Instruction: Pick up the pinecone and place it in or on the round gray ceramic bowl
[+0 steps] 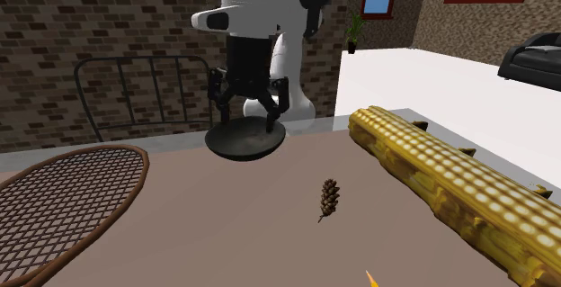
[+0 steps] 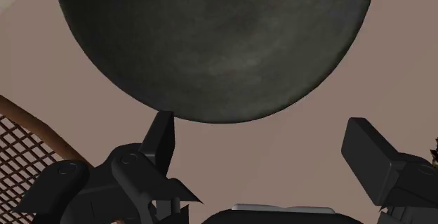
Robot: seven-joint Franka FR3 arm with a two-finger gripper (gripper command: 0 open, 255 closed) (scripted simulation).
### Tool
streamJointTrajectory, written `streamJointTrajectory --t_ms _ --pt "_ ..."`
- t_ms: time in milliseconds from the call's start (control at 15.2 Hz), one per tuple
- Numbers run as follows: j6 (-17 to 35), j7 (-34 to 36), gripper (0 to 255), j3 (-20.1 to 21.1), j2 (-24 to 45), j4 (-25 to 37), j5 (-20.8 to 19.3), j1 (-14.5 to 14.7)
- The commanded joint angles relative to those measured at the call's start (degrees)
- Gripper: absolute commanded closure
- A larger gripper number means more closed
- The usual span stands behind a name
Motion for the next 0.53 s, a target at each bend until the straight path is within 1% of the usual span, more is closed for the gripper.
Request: streamJointTrajectory --t_ms 0,462 --pt "1.2 1.1 0 1.4 2.2 1.5 1.3 0.9" --pt "4.6 4.8 0 6.4 11.5 9.5 4.4 3.6"
